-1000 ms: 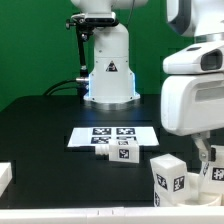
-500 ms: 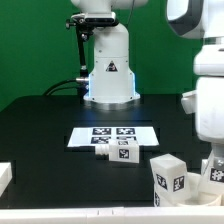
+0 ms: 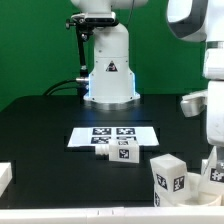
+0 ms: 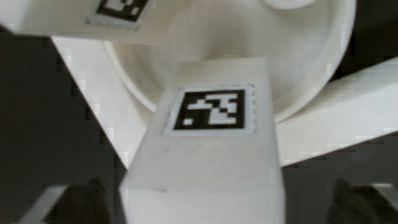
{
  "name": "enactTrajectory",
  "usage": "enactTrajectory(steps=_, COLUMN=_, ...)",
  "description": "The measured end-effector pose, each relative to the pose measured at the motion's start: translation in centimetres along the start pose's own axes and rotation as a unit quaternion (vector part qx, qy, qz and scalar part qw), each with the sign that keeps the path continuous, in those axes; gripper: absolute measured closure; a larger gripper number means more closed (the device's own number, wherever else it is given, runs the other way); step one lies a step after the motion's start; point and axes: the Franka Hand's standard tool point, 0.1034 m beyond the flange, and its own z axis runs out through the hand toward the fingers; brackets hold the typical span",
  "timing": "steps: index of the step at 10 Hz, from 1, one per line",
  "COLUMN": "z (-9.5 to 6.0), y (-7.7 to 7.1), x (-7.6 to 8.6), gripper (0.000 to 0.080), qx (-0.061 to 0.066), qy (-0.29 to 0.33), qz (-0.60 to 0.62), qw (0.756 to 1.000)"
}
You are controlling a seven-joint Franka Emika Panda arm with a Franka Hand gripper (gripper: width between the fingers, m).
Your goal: Assemble stool
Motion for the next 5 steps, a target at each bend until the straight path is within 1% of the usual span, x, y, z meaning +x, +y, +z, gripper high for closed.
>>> enactTrajectory(steps=1, z=0.01, y=-0.01, x=0.0, gripper=0.0342, qx=0.0, qy=0.0, qz=0.037, qw=0.999)
enactTrajectory(steps=2, z=0.01, y=-0.02, x=0.01, gripper=0.0342, qx=0.0, qy=0.0, qz=0.081, qw=0.997)
enactTrajectory(steps=3, z=-0.01, y=-0.02, x=0.05, gripper=0.0466, qx=0.003, qy=-0.003, qz=0.141, qw=0.99)
enactTrajectory(steps=4, z=0.0, y=0.06, x=0.13, gripper=0.0466, qx=0.009, qy=-0.015, qz=0.21, qw=0.978)
enactTrajectory(steps=5, z=0.08, y=0.22, x=0.21, gripper=0.0466, qx=0.013, qy=-0.027, qz=0.28, qw=0.96)
